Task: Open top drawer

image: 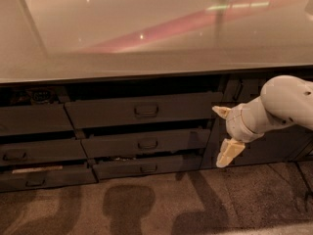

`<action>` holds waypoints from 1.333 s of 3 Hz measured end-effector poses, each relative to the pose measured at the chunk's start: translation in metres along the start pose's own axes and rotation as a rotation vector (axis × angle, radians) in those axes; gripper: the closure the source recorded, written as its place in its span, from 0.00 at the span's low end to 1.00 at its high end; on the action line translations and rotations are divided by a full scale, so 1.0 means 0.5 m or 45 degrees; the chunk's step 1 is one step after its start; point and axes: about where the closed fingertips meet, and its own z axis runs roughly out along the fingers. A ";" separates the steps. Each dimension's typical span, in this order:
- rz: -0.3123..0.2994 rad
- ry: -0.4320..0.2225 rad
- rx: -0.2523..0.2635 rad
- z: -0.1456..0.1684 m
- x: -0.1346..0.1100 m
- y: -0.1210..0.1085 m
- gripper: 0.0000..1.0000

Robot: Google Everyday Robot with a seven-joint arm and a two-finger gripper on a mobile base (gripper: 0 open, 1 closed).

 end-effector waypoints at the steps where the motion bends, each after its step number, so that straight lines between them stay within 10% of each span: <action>1: 0.061 0.030 -0.014 0.023 0.032 -0.059 0.00; 2: 0.142 0.042 -0.012 0.053 0.097 -0.148 0.00; 4: 0.147 0.037 0.023 0.043 0.101 -0.180 0.00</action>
Offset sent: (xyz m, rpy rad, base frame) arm 0.1454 -0.0820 -0.0216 0.0221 0.0586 -0.1823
